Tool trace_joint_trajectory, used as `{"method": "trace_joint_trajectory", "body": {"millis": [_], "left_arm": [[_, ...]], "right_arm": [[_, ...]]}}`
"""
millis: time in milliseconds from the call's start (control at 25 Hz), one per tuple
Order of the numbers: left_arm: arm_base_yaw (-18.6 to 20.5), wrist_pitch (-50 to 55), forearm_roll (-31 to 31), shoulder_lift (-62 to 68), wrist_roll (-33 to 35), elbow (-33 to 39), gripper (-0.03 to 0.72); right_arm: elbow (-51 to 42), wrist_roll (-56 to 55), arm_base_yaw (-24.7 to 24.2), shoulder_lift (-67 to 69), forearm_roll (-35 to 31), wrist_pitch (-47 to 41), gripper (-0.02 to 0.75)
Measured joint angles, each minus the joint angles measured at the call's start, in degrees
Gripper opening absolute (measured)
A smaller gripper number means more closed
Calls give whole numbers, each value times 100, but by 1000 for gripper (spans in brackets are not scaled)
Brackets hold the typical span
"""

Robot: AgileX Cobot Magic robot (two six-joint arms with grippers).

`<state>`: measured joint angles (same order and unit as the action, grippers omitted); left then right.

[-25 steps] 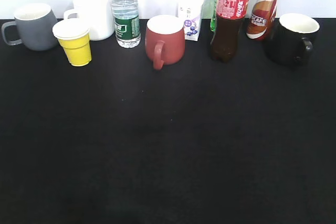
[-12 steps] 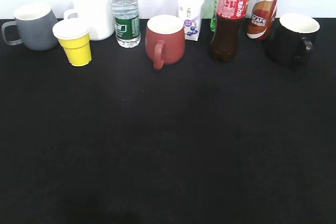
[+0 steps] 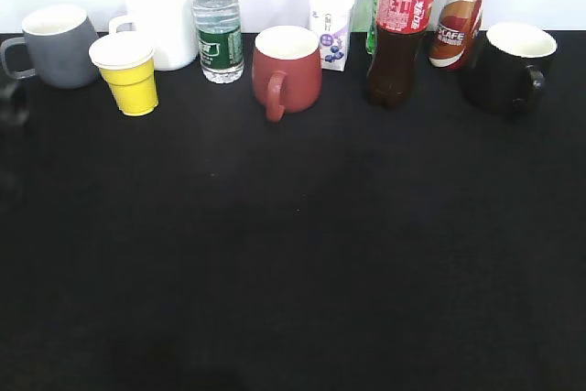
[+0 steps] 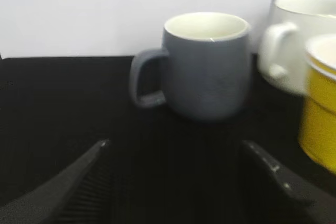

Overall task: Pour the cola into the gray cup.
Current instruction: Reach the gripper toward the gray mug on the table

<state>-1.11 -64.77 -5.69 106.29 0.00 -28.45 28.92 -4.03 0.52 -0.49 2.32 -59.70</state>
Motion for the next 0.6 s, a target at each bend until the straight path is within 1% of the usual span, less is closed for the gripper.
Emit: {"method": "trace_joint_trajectory", "body": {"millis": [80,160,240,400,520,600], "left_arm": [[182,204,-27,228,0,-584,552],[467,524,117,396,103,-1105,551],[637,788,286,662,130,-1514,550],[665,1255,361,1257,132,-2196,549],[736,1421,363,1616,132,-2754,522],[765,1559,368,1757,132,-3081,517]], "right_arm": [[0,0,0,0,0,0,584],[0,0,0,0,-49,0,584],[0,0,0,0,-180,0,584],[0,0,0,0,-232,0,584],[0,0,0,0,-286,0,584],[0,0,0,0,-360,0,584]]}}
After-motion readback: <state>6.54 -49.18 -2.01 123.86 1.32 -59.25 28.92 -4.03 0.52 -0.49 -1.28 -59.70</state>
